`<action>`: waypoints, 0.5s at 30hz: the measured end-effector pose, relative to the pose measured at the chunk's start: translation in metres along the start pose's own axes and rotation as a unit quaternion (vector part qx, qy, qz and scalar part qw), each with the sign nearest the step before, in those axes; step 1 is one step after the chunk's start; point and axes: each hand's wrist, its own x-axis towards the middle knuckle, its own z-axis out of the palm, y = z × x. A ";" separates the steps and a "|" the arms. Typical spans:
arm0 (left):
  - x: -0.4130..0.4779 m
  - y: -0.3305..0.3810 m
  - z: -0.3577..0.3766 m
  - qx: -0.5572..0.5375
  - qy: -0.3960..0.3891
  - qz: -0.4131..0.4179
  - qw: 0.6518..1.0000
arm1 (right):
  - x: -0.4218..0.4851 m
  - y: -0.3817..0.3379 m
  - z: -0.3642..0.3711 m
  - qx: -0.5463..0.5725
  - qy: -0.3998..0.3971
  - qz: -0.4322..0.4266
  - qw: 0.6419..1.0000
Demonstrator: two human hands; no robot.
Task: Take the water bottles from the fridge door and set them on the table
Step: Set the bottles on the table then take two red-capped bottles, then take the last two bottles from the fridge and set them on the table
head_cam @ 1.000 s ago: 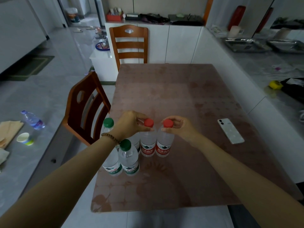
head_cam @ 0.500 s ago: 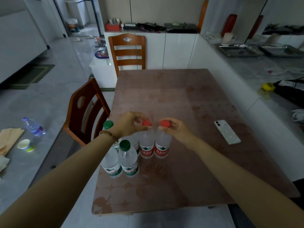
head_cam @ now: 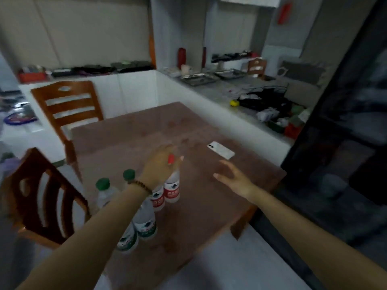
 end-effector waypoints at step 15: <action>-0.216 0.242 0.063 -0.036 -0.268 0.338 0.902 | -0.477 0.011 -0.077 -0.118 0.345 0.158 0.918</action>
